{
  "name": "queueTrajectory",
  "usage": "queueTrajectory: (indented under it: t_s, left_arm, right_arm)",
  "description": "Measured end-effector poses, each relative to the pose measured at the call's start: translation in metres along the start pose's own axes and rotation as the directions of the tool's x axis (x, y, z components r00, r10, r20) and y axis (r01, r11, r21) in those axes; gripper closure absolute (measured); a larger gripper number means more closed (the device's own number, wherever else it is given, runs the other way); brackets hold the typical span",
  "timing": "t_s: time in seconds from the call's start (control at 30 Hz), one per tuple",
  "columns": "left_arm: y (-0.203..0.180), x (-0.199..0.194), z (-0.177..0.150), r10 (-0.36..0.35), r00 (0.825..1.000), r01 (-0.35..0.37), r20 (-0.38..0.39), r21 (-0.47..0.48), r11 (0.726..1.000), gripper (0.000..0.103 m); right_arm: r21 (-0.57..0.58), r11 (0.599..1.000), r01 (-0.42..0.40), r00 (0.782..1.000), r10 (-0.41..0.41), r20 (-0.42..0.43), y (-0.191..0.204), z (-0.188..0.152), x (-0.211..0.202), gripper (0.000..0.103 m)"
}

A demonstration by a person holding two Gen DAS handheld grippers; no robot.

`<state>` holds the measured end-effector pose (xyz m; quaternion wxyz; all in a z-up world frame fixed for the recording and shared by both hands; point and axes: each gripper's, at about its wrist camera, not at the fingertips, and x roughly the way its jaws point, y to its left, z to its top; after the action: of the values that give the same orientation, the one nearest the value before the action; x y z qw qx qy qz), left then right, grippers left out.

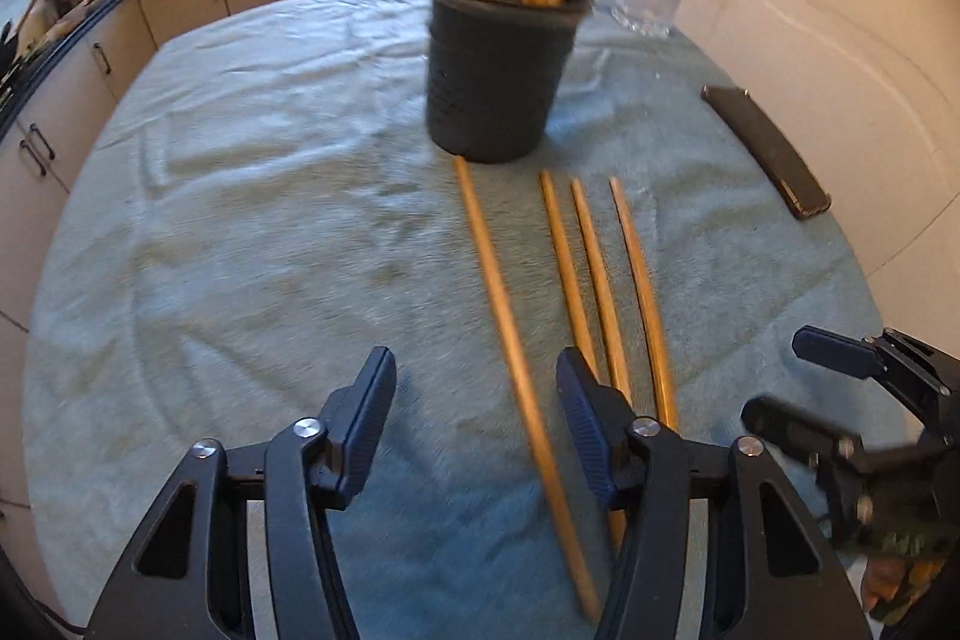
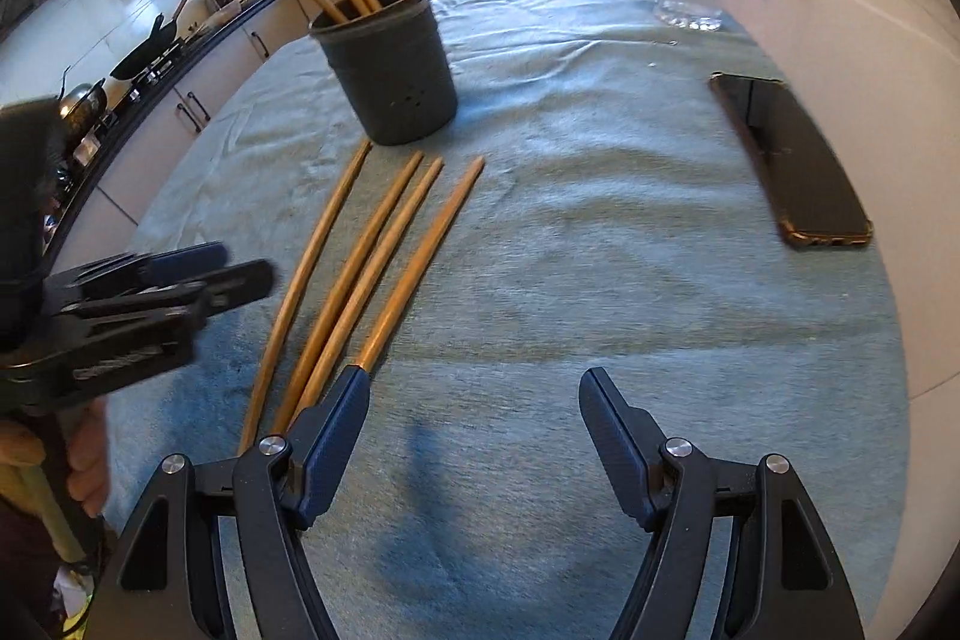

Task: Organize utensils
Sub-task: 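Move both open tools back toward the loose chopsticks on the towel, then close the left tool on a chopstick while the right tool grasps another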

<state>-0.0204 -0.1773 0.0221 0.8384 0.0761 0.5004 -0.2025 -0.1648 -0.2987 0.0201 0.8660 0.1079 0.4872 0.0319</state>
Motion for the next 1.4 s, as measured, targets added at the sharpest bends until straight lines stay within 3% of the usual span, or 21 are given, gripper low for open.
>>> queueTrajectory:
  t_s: [0.13, 0.23, 0.4, 0.47, 0.53, 0.67, 0.73, 0.9, 0.97, 1.0, 1.3, 1.4]
  left_arm:
    - [-0.004, 0.019, 0.005, 0.007, 0.999, -0.006, -0.047, 0.013, 1.0, 0.082]
    - [0.0, 0.019, 0.005, 0.016, 0.999, -0.016, -0.038, 0.0, 1.0, 0.095]
    - [0.028, 0.013, 0.001, -0.021, 0.999, 0.015, -0.051, -0.112, 0.994, 0.096]
    - [0.039, 0.009, -0.003, -0.042, 0.997, 0.033, -0.059, -0.152, 0.988, 0.096]
    - [0.046, 0.006, -0.007, -0.062, 0.996, 0.049, -0.069, -0.177, 0.983, 0.096]
    - [0.054, -0.003, -0.02, -0.077, 0.994, 0.061, -0.08, -0.178, 0.982, 0.096]
    - [0.054, -0.006, -0.025, -0.083, 0.992, 0.066, -0.094, -0.174, 0.983, 0.096]
    - [0.055, -0.016, -0.027, -0.113, 0.987, 0.091, -0.114, -0.176, 0.98, 0.096]
    - [0.057, -0.017, -0.021, -0.096, 0.99, 0.078, -0.101, -0.17, 0.982, 0.096]
    - [0.057, -0.016, -0.016, -0.088, 0.991, 0.07, -0.101, -0.171, 0.983, 0.096]
    - [0.056, 0.012, 0.018, -0.035, 0.991, 0.016, -0.126, -0.144, 0.989, 0.093]
    - [0.056, 0.019, 0.026, -0.037, 0.991, 0.018, -0.128, -0.152, 0.988, 0.093]
  right_arm:
    - [-0.016, 1.0, -0.013, 1.0, 0.013, -0.01, 0.009, 0.005, 0.009, 0.026]
    - [-0.032, 0.999, -0.014, 1.0, 0.014, -0.013, 0.016, 0.008, 0.014, 0.026]
    - [-0.059, 0.998, -0.004, 1.0, 0.003, -0.027, 0.03, 0.015, 0.03, 0.039]
    - [-0.064, 0.998, 0.003, 0.999, -0.005, -0.036, 0.033, 0.017, 0.037, 0.052]
    - [-0.07, 0.997, 0.032, 0.999, -0.034, -0.028, 0.037, 0.021, 0.041, 0.059]
    - [-0.061, 0.997, 0.054, 0.998, -0.056, -0.034, 0.036, 0.022, 0.041, 0.084]
    - [-0.074, 0.995, 0.074, 0.996, -0.077, -0.046, 0.036, 0.019, 0.038, 0.088]
    - [-0.111, 0.988, 0.105, 0.991, -0.113, -0.075, 0.031, 0.009, 0.03, 0.083]
    - [-0.113, 0.989, 0.101, 0.99, -0.11, -0.083, 0.027, 0.007, 0.027, 0.065]
    - [-0.111, 0.988, 0.106, 0.99, -0.115, -0.083, 0.026, 0.007, 0.027, 0.062]
    - [-0.031, 0.994, 0.108, 0.99, -0.11, -0.093, 0.008, 0.04, 0.043, 0.062]
    - [-0.019, 0.992, 0.127, 0.987, -0.128, -0.099, 0.005, 0.057, 0.052, 0.066]
